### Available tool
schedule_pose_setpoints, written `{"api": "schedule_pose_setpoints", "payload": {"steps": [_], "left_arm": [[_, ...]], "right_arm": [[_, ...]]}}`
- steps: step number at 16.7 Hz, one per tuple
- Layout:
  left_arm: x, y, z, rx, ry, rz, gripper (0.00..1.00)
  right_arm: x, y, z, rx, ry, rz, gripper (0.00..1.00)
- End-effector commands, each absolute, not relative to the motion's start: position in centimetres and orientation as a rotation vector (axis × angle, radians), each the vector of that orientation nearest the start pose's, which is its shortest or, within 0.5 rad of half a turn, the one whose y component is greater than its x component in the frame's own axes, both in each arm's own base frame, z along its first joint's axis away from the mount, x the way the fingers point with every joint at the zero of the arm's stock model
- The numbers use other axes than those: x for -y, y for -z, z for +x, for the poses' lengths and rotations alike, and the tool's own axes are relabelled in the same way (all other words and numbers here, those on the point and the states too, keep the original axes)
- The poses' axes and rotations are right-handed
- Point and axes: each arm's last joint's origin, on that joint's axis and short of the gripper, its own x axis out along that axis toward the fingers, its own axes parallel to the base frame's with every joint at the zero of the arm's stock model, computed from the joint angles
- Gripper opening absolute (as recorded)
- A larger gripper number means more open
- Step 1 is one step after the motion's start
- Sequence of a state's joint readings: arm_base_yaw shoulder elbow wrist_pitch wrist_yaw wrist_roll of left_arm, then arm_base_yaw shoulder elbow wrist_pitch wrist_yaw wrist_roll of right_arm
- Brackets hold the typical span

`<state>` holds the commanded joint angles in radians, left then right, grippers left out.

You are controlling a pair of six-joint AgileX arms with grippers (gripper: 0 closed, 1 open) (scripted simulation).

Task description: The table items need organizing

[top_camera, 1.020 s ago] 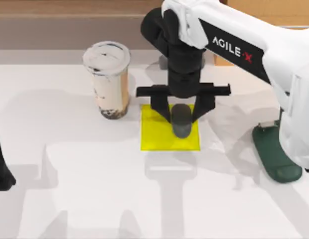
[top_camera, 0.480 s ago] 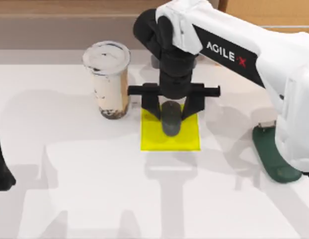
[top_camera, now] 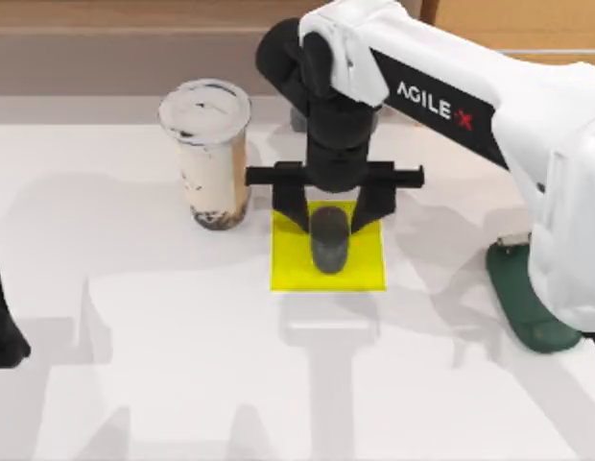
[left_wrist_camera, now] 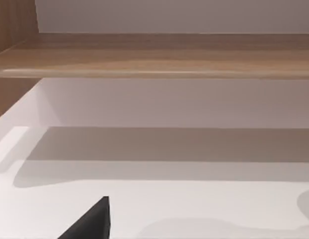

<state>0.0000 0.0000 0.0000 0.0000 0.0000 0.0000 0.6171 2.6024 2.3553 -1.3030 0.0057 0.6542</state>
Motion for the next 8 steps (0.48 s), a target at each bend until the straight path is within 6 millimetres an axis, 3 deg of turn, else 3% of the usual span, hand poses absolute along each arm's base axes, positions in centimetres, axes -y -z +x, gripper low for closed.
{"api": "schedule_pose_setpoints", "payload": {"steps": [4, 8], "left_arm": [[0.12, -16.00, 10.57, 0.000, 0.000, 0.000, 1.00], [0.12, -16.00, 10.57, 0.000, 0.000, 0.000, 1.00]], "right_arm": [[-29.88, -13.49, 40.94, -1.555, 0.007, 0.029, 0.98], [-29.88, -13.49, 40.94, -1.555, 0.007, 0.029, 1.00]]}}
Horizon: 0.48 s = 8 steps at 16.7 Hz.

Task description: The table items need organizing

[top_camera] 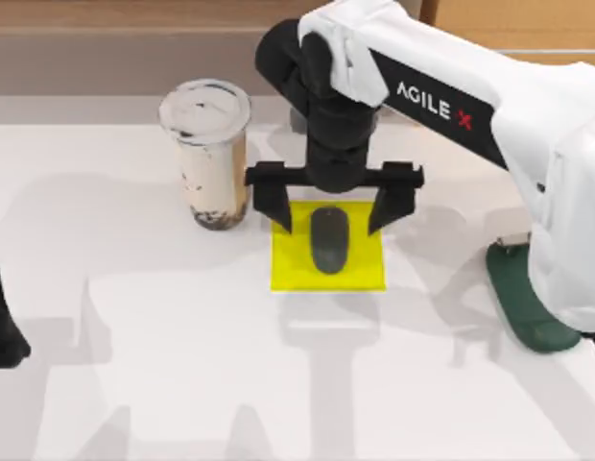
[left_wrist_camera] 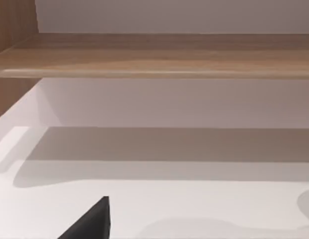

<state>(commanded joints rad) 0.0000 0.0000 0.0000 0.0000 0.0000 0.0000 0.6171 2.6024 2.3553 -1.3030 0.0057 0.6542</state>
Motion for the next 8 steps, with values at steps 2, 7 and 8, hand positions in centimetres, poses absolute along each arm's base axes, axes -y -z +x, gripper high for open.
{"api": "schedule_pose_setpoints", "payload": {"steps": [2, 7, 8], "left_arm": [[0.1, -16.0, 10.6, 0.000, 0.000, 0.000, 1.00], [0.1, -16.0, 10.6, 0.000, 0.000, 0.000, 1.00], [0.1, -16.0, 10.6, 0.000, 0.000, 0.000, 1.00]], "right_arm": [[-29.9, -13.5, 40.9, -1.555, 0.007, 0.029, 1.00], [-29.3, -13.9, 41.2, -1.551, 0.006, 0.030, 1.00], [-28.7, -14.4, 41.4, -1.550, 0.001, 0.024, 1.00]]}}
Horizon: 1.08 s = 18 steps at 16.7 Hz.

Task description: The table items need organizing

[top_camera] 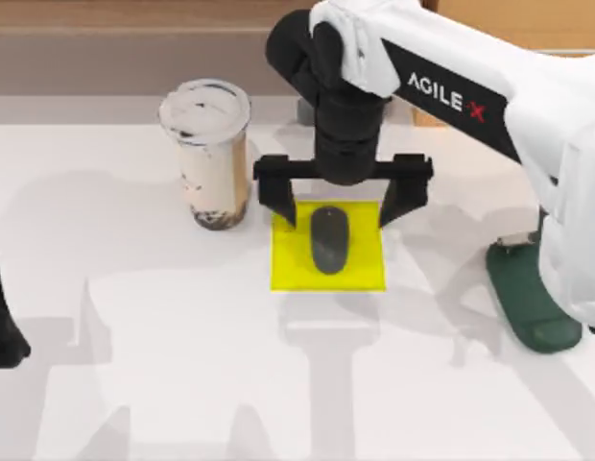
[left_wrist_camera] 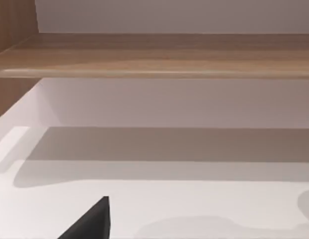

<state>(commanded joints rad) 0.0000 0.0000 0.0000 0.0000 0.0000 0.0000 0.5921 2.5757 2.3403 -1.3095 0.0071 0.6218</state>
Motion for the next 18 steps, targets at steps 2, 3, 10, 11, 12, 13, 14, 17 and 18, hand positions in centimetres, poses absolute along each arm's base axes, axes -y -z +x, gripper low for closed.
{"api": "schedule_pose_setpoints", "payload": {"steps": [2, 3, 10, 11, 12, 13, 14, 17, 18], "left_arm": [[0.1, -16.0, 10.6, 0.000, 0.000, 0.000, 1.00], [0.1, -16.0, 10.6, 0.000, 0.000, 0.000, 1.00], [0.1, -16.0, 10.6, 0.000, 0.000, 0.000, 1.00], [0.1, -16.0, 10.6, 0.000, 0.000, 0.000, 1.00], [0.1, -16.0, 10.6, 0.000, 0.000, 0.000, 1.00], [0.1, -16.0, 10.6, 0.000, 0.000, 0.000, 1.00], [0.1, -16.0, 10.6, 0.000, 0.000, 0.000, 1.00], [0.1, -16.0, 10.6, 0.000, 0.000, 0.000, 1.00], [0.1, -16.0, 10.6, 0.000, 0.000, 0.000, 1.00]], "right_arm": [[-26.3, -15.0, 42.2, -1.555, -0.010, 0.006, 1.00], [-24.8, -15.3, 42.8, -1.558, -0.018, -0.006, 1.00], [-8.7, -15.8, 45.8, -1.590, -0.062, -0.062, 1.00], [-5.9, -16.0, 45.8, -1.588, -0.068, -0.065, 1.00], [-3.3, -16.2, 45.6, -1.586, -0.073, -0.069, 1.00], [-0.7, -16.4, 45.2, -1.584, -0.078, -0.074, 1.00], [1.7, -16.7, 44.7, -1.582, -0.084, -0.079, 1.00], [7.1, -17.5, 42.8, -1.572, -0.099, -0.097, 1.00], [8.3, -17.7, 42.2, -1.569, -0.103, -0.102, 1.00]]}}
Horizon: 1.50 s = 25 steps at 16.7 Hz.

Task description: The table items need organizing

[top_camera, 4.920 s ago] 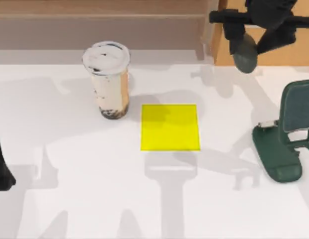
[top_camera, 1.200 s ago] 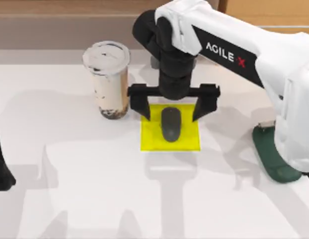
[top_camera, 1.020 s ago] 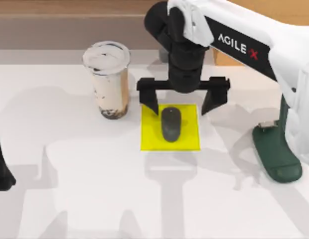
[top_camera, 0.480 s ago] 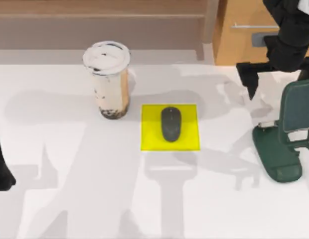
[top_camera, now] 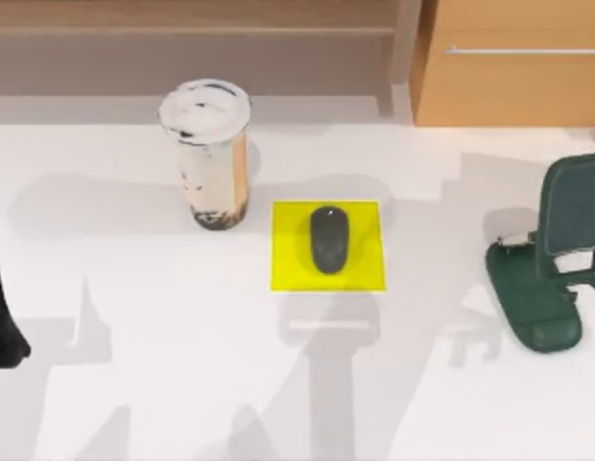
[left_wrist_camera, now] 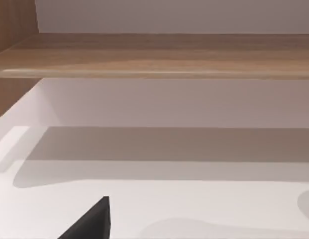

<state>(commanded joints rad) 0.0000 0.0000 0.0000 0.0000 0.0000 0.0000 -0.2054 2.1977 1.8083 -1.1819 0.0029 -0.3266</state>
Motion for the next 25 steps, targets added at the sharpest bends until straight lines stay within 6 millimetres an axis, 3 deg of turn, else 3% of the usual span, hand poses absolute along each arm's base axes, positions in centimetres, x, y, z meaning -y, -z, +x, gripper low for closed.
{"api": "schedule_pose_setpoints", "payload": {"steps": [2, 8, 16, 21, 25], "left_arm": [[0.1, -16.0, 10.6, 0.000, 0.000, 0.000, 1.00], [0.1, -16.0, 10.6, 0.000, 0.000, 0.000, 1.00], [0.1, -16.0, 10.6, 0.000, 0.000, 0.000, 1.00], [0.1, -16.0, 10.6, 0.000, 0.000, 0.000, 1.00], [0.1, -16.0, 10.6, 0.000, 0.000, 0.000, 1.00]], "right_arm": [[9.5, -17.9, 41.5, -1.568, -0.107, -0.107, 1.00], [9.5, -17.7, 41.5, -1.571, -0.109, -0.108, 1.00], [9.7, -11.3, 41.5, -1.567, -0.107, -0.108, 1.00], [9.6, -10.9, 41.4, -1.568, -0.107, -0.107, 1.00], [9.6, -10.9, 41.4, -1.568, -0.107, -0.107, 0.70]]}}
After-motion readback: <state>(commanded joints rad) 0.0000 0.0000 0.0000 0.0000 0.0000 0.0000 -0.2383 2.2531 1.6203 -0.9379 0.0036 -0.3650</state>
